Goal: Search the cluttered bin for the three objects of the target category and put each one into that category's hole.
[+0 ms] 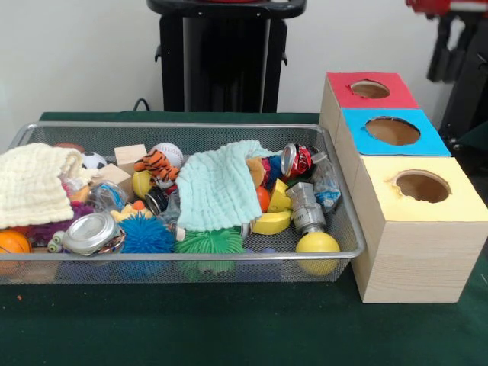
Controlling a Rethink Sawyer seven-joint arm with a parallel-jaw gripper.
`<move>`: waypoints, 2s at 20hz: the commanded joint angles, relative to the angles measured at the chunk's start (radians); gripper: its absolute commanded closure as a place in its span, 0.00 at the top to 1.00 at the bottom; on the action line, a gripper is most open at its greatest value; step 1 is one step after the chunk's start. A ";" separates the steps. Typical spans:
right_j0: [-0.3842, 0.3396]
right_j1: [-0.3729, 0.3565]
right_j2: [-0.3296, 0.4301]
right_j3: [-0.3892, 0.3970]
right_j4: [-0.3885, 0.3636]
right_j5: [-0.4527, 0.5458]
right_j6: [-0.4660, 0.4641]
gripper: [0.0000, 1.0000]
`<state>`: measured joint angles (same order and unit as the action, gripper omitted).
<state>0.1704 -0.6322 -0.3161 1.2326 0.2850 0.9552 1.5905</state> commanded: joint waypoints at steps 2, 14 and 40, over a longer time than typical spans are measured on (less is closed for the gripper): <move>-0.117 -0.144 0.071 0.289 -0.087 -0.062 -0.118 0.00; -0.412 -0.216 0.269 0.418 -0.229 -0.213 -0.376 0.00; -0.858 -0.034 0.662 0.323 -0.664 -0.323 -0.491 0.00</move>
<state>-0.6615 -0.7723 0.1997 1.5237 -0.2570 0.6716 1.3781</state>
